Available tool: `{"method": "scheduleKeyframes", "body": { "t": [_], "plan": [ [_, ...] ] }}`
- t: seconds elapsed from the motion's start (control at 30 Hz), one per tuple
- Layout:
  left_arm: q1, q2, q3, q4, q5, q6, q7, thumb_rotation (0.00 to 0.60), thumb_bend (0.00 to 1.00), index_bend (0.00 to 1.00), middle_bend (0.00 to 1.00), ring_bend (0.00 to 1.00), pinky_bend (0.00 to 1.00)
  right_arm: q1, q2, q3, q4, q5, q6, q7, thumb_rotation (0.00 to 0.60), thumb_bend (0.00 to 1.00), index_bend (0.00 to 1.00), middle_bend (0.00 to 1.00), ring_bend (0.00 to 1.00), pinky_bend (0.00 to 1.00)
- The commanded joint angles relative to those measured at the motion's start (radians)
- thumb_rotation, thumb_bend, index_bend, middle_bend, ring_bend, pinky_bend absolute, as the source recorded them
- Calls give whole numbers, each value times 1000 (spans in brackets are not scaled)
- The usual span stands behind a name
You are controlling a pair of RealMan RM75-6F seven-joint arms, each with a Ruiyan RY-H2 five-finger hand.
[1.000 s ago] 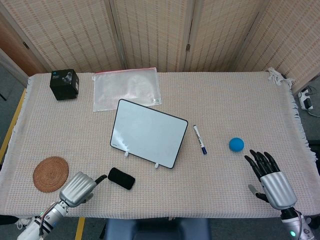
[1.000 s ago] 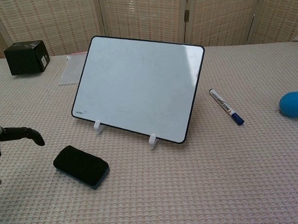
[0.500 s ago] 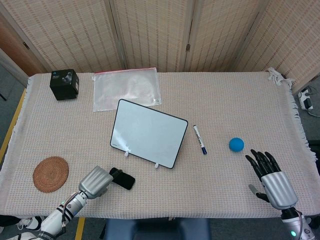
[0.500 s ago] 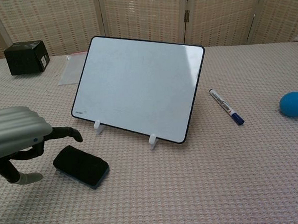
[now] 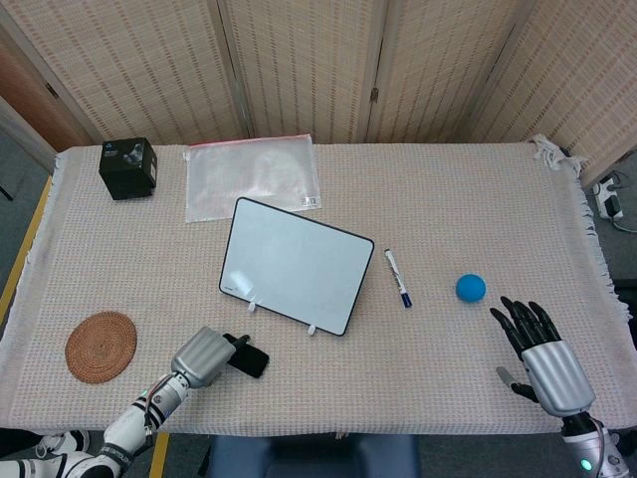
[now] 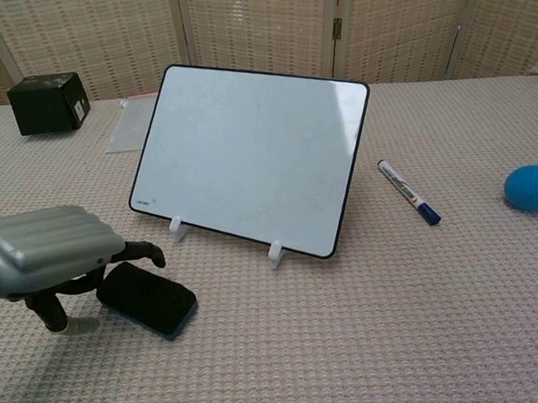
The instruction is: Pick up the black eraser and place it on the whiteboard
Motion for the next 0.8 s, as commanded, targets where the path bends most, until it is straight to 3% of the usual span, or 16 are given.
{"method": "scheduleKeyframes", "body": {
  "t": [0.03, 0.3, 0.53, 0.63, 0.8],
  "plan": [
    [-21, -16, 6, 14, -22, 0, 4, 600, 319, 218, 1000, 951, 978, 1, 0, 0, 0, 1, -3, -1, 600, 295, 0, 0, 0, 38],
    [-56, -35, 25, 45, -44, 5, -13, 600, 319, 256, 1000, 952, 978, 2, 0, 2, -1, 6, -5, -3, 600, 295, 0, 0, 0, 38],
    [-66, -45, 42, 70, -4, 26, -56, 600, 319, 492, 1000, 960, 986, 3, -1, 3, -2, 9, -9, -5, 600, 294, 0, 0, 0, 38],
    [-59, -53, 46, 82, 46, 52, -92, 600, 320, 573, 1000, 971, 998, 4, -1, 2, -2, 8, -11, -6, 600, 294, 0, 0, 0, 38],
    [-22, -77, 44, 115, 204, 165, -206, 600, 320, 621, 1000, 985, 1000, 3, 1, -1, -4, 2, -6, -4, 600, 294, 0, 0, 0, 38]
  ]
}}
